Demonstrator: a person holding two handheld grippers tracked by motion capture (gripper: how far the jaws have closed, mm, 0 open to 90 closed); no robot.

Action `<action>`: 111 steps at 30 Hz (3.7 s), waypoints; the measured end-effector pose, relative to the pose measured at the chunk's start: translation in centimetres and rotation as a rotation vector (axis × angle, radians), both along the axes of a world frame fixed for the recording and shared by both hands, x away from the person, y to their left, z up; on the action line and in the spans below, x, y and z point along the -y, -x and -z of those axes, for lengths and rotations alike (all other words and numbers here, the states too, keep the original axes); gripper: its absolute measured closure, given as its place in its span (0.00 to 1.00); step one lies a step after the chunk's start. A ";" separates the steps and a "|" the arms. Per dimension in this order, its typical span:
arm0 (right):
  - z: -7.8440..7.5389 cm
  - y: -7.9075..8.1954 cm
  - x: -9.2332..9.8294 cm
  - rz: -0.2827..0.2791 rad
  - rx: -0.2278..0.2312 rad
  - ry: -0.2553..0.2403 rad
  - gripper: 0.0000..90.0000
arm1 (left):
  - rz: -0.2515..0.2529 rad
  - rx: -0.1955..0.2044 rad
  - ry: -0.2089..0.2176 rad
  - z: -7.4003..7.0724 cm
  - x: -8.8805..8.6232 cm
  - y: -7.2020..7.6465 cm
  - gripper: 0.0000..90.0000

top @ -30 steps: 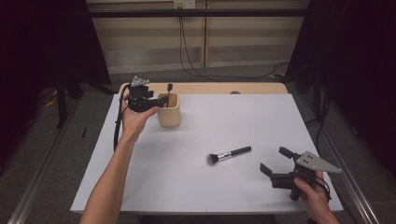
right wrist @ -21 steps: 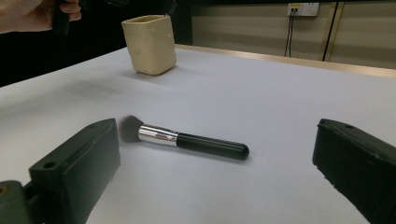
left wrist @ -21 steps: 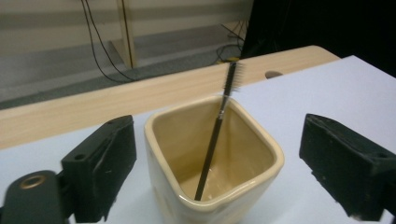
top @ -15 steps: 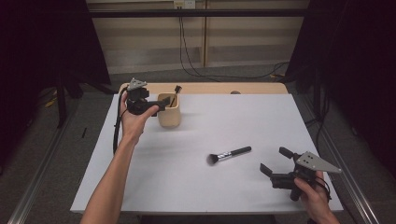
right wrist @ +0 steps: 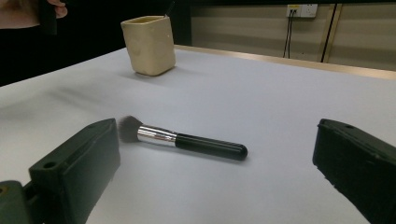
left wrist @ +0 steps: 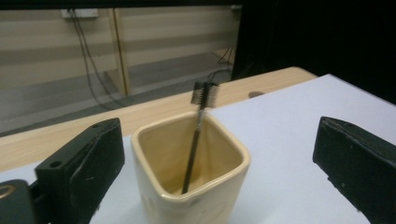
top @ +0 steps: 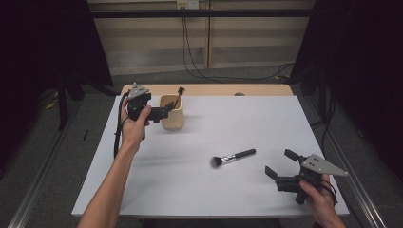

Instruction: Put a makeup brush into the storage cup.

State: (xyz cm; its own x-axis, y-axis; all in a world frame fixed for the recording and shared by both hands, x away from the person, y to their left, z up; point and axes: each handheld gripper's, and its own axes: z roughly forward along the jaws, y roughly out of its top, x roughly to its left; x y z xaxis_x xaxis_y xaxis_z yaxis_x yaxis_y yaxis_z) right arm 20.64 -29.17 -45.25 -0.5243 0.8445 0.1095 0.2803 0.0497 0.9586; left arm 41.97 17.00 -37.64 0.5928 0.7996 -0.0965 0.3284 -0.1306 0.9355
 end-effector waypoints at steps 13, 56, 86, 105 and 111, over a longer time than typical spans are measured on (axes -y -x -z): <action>0.0 0.0 0.0 0.000 0.002 0.005 0.00 | -0.019 0.057 0.010 0.2 -2.0 1.9 0.03; 0.0 0.0 -0.1 0.005 0.001 0.014 0.00 | -0.065 0.088 0.022 3.3 -6.3 11.7 0.03; 0.0 0.0 -0.3 0.011 0.000 0.022 0.00 | -0.057 0.091 -0.008 5.8 -8.9 19.0 0.05; -1.4 -0.1 0.0 0.024 0.035 0.011 0.00 | -0.057 0.077 0.014 6.1 -9.3 18.9 0.04; -1.9 -0.4 -0.6 -0.009 0.041 0.005 0.00 | -0.070 0.067 0.030 6.2 -9.6 18.7 0.04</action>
State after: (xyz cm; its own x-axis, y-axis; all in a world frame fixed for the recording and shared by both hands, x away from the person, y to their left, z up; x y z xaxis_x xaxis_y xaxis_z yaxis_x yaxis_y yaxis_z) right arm 21.03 -28.61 -43.34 -0.5354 0.8404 0.0835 0.2402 0.0567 0.9691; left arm 23.23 26.65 -43.86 0.5417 0.8365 -0.0833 0.2721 -0.0808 0.9589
